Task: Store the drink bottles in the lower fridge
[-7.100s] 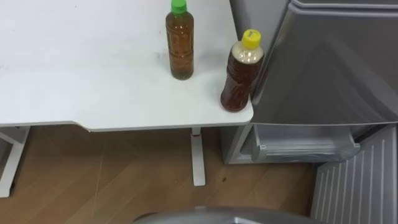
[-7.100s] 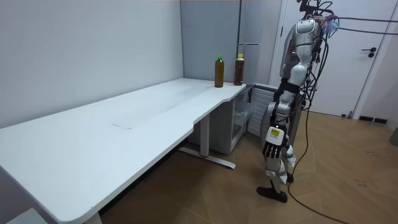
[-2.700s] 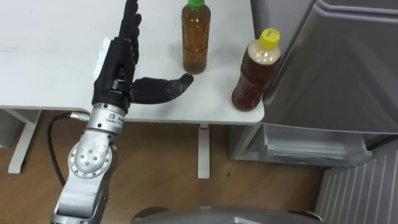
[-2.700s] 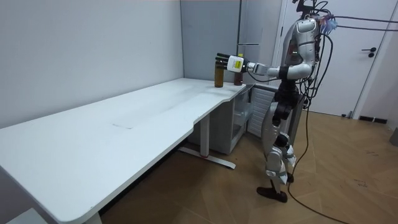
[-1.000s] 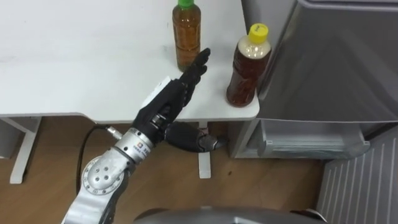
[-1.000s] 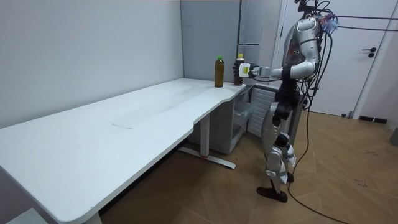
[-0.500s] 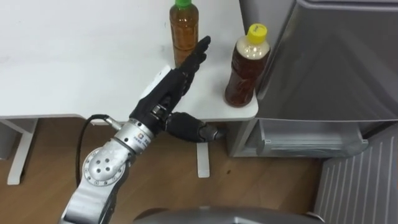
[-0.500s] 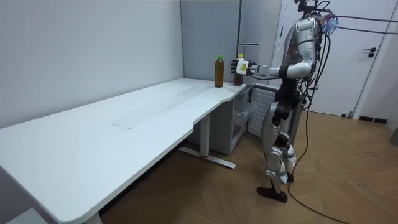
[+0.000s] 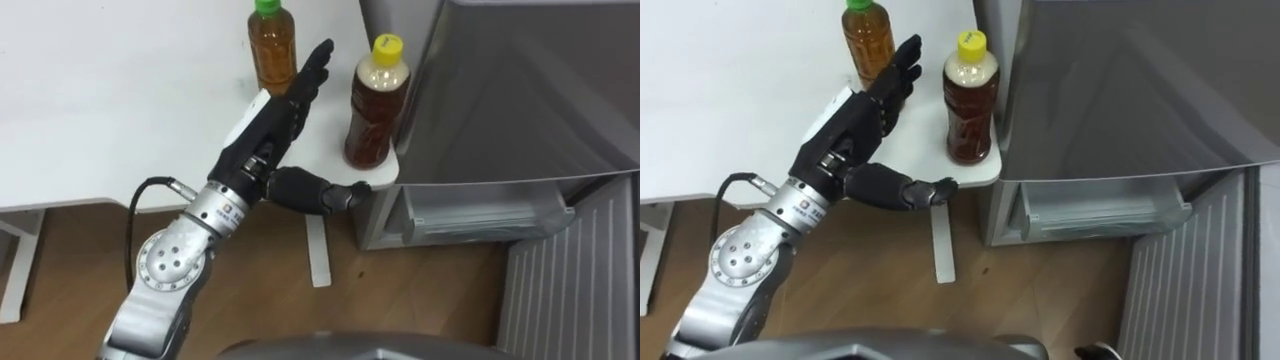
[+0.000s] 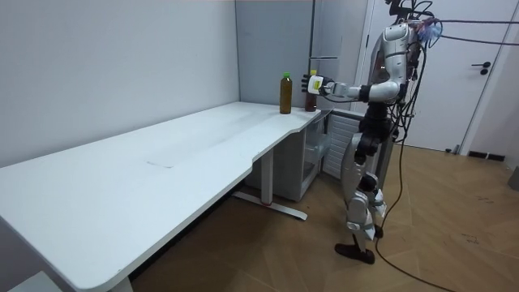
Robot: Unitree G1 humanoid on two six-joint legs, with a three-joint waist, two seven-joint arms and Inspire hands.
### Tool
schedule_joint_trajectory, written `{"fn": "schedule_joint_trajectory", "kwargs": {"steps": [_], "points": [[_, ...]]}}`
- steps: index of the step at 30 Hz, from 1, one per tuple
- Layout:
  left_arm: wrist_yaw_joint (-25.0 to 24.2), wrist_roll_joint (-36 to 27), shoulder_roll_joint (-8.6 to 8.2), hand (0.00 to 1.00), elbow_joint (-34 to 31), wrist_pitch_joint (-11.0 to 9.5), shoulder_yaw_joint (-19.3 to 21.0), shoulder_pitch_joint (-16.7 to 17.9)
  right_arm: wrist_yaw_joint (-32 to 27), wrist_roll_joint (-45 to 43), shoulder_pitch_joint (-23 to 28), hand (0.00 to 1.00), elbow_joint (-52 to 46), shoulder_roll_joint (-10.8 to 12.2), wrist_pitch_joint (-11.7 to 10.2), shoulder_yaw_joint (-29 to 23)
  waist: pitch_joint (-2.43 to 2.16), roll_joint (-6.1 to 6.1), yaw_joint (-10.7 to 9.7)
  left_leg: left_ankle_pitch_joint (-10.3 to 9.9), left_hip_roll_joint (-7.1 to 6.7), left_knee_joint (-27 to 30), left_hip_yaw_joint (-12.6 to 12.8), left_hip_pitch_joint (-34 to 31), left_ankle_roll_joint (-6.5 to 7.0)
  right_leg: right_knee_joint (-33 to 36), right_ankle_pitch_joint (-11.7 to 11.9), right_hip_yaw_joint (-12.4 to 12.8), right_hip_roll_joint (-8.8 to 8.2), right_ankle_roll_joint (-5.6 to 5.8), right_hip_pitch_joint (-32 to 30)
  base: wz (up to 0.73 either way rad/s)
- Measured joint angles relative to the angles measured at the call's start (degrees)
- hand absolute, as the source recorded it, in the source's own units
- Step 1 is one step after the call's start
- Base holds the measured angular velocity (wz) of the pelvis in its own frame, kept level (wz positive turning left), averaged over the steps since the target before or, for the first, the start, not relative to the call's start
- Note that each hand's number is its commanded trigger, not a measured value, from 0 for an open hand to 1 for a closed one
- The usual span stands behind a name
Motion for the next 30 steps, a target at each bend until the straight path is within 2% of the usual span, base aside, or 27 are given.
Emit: {"fn": "schedule_joint_trajectory", "kwargs": {"steps": [5, 14, 19, 24, 30], "points": [[0.00, -1.43, -0.08, 0.00, 0.67, 1.07, -0.15, -0.68, -0.03, 0.02, -0.01, 0.00, 0.01, 0.70, 0.34, -0.48, 0.04, -0.02, -1.18, 0.04, 0.02, -0.14, 0.40, 0.72, -0.03, -0.05, 0.00, 0.26, 0.00, 0.00, 0.25, -0.03], [-0.09, -1.59, -0.10, 0.00, 1.01, 3.42, -0.58, -0.69, 0.00, 0.08, -0.03, 0.00, 0.12, 0.96, 1.59, -0.48, 0.33, 0.37, -1.80, 0.03, 0.11, -0.22, 0.77, 0.69, -0.03, -0.03, 0.00, 0.59, 0.03, 0.00, 0.74, -0.02], [-0.09, -1.49, -0.09, 0.00, 1.04, 4.41, -1.30, -0.69, 0.06, 0.03, 0.05, 0.00, 0.12, 1.00, 1.65, -0.48, 0.29, 0.54, -1.93, 0.04, 0.14, -0.68, 0.77, 0.76, -0.04, -0.02, 0.00, 0.58, 0.07, 0.00, 0.71, 0.00], [-0.07, -1.51, -0.04, 0.00, 2.00, 4.98, -1.59, -0.69, 0.06, 0.03, -0.04, 0.00, -0.55, 1.03, 2.20, -0.51, 0.24, 0.60, -2.89, 0.04, 0.11, -0.64, 0.77, 0.75, -0.04, -0.07, 0.00, 0.59, 0.06, 0.00, 0.60, 0.00], [-0.07, -1.56, -0.60, 0.00, 3.57, 6.22, -1.56, -1.06, 0.07, 0.02, 0.29, 0.00, -1.74, 1.28, 2.86, -0.49, 0.19, 0.50, -2.94, 0.05, 0.06, -0.61, 0.89, 0.77, -0.04, -0.07, 0.00, 0.75, 0.01, 0.00, 0.44, 0.00]]}}
